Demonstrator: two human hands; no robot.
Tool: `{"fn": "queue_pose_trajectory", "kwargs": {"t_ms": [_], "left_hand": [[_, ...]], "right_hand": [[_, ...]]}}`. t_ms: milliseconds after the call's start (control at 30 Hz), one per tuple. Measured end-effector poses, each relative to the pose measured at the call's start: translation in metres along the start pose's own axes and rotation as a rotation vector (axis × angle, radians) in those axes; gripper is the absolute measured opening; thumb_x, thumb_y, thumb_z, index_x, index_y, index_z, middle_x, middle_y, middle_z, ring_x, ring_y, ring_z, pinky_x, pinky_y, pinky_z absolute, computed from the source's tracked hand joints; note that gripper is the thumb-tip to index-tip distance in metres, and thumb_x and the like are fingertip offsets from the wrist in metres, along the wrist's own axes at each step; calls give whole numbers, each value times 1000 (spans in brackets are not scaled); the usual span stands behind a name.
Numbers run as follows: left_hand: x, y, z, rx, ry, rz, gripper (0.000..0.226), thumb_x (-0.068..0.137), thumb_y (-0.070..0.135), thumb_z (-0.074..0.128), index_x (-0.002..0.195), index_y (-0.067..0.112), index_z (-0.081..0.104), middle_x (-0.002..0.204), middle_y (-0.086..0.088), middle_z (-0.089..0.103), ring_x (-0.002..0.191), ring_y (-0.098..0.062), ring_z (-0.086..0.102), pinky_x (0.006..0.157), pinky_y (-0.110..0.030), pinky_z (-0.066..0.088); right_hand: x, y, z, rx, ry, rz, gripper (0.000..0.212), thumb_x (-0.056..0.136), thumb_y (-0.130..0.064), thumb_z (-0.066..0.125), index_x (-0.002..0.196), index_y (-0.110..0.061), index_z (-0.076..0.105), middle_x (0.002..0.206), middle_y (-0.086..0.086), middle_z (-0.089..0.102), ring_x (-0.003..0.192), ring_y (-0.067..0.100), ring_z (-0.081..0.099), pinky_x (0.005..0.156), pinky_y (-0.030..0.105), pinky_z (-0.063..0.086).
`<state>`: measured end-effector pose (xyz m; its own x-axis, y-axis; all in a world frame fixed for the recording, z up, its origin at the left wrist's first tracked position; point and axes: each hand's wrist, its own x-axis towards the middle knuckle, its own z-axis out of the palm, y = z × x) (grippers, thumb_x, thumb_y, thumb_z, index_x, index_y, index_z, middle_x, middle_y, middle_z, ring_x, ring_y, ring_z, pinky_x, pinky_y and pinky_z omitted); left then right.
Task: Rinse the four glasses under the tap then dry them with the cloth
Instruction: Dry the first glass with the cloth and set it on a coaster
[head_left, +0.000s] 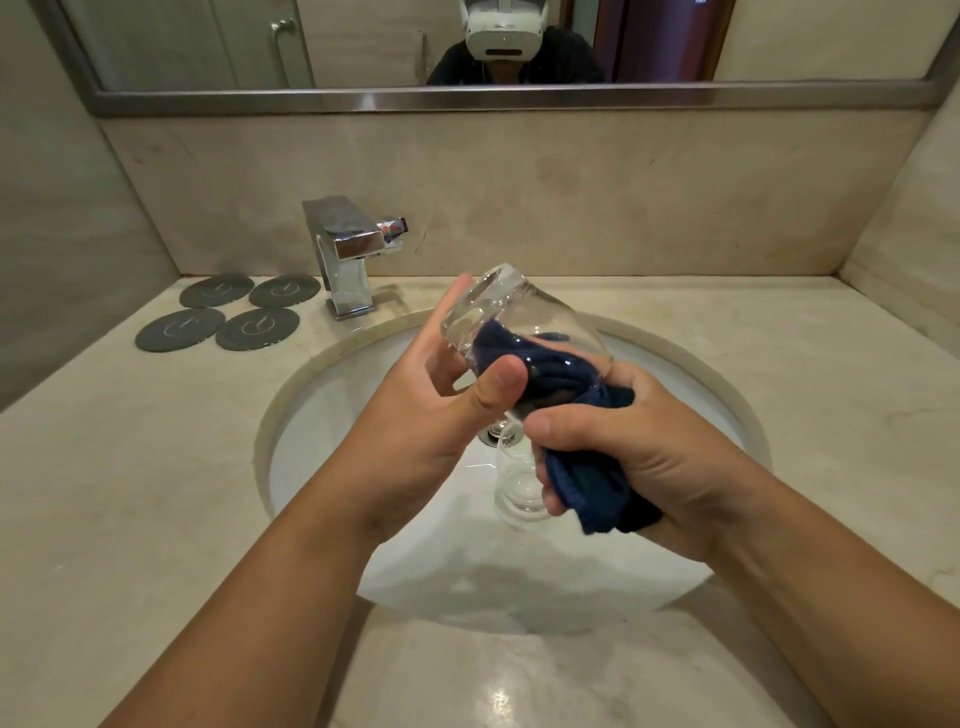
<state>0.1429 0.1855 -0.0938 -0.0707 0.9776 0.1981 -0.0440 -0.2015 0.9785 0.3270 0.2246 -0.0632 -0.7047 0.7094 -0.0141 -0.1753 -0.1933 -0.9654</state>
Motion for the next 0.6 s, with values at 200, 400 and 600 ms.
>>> {"fn": "queue_pose_trajectory", "kwargs": {"t_ms": [200, 400, 600], "left_hand": [[1, -2, 5, -41, -14, 10, 82, 97, 35, 73, 166, 39, 28, 142, -16, 68, 134, -30, 65, 112, -44, 49], [2, -2, 11, -31, 48, -12, 90, 80, 54, 76, 159, 36, 37, 128, -1, 77, 123, -22, 73, 111, -49, 53], [1, -2, 9, -34, 91, -28, 90, 82, 57, 84, 155, 22, 44, 133, -7, 75, 128, -28, 70, 117, -58, 47]], "right_hand": [[1, 2, 0, -28, 105, -30, 34, 83, 10, 78, 98, -20, 82, 80, 17, 70, 53, 22, 63, 53, 37, 60], [1, 9, 9, -383, 176, -142, 36, 85, -10, 82, 110, -36, 82, 91, 21, 75, 69, 28, 63, 75, 78, 55], [1, 4, 8, -5, 108, -17, 33, 78, 5, 81, 102, -17, 82, 85, 29, 67, 53, 25, 63, 56, 40, 62]]}}
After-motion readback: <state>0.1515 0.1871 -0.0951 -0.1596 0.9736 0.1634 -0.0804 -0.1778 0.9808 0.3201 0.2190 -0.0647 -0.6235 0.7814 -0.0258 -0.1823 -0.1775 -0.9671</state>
